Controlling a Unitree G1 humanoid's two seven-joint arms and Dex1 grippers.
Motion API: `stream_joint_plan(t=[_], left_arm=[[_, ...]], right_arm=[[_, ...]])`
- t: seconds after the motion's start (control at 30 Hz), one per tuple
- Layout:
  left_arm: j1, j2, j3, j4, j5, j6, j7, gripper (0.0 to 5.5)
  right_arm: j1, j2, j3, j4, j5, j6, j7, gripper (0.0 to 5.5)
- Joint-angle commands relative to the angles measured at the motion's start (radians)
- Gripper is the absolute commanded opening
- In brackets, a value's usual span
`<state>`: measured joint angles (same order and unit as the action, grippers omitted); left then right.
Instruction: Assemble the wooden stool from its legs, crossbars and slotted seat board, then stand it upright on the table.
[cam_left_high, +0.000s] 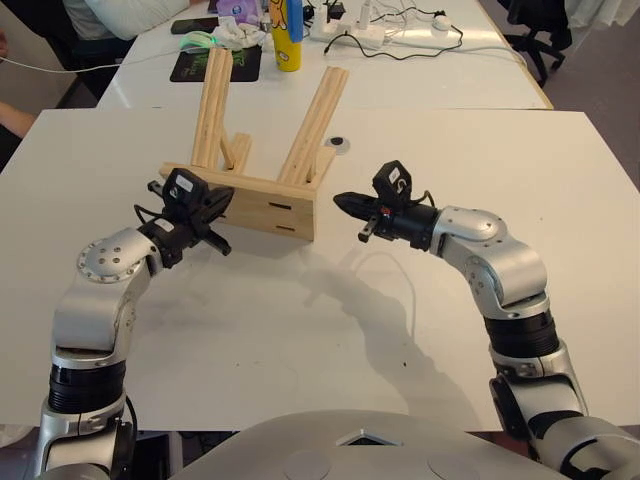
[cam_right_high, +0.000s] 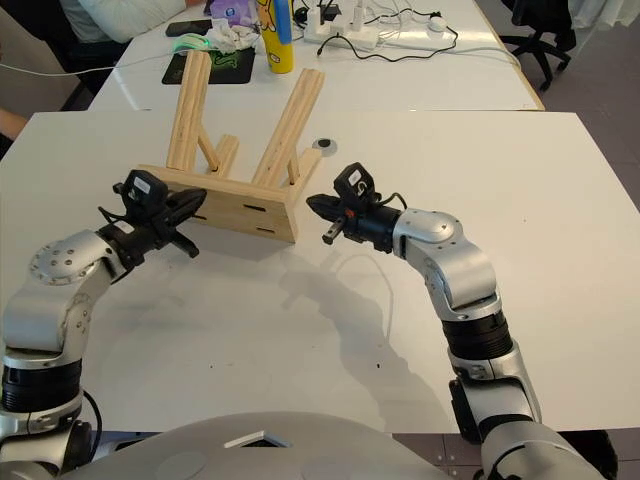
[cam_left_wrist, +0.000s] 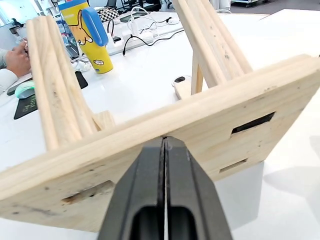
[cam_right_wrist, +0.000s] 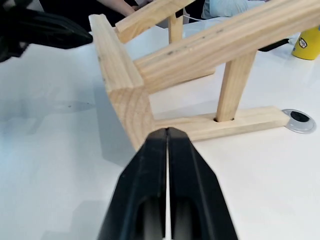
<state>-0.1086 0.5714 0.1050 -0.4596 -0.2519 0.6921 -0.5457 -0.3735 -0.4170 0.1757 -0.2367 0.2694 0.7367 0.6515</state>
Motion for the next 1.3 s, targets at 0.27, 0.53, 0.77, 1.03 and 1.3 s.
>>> stream_joint_plan(t=[0.27,0.53,0.77,1.03,1.3], left_arm=[[0.051,0.170,-0.025,0.400,0.180,-0.181,-0.018,0.00],[-0.241,0.067,-0.112,0.893,0.308,-0.465,0.082,0.00],[-0.365,-0.003,-0.162,1.155,0.345,-0.618,0.076,0.00],[-0.293,-0.017,-0.148,1.038,0.291,-0.653,-0.006,0.00],[-0.173,-0.022,-0.144,0.829,0.232,-0.606,-0.084,0.00]], right_arm=[[0.029,-0.010,0.041,0.069,-0.086,-0.039,-0.057,0.01],[0.035,0.011,0.054,0.076,-0.101,-0.043,-0.062,0.01],[0.043,0.021,0.068,0.079,-0.107,-0.040,-0.061,0.01],[0.042,0.026,0.058,0.116,-0.116,-0.062,-0.073,0.01],[0.040,0.009,0.044,0.157,-0.124,-0.082,-0.080,0.01]])
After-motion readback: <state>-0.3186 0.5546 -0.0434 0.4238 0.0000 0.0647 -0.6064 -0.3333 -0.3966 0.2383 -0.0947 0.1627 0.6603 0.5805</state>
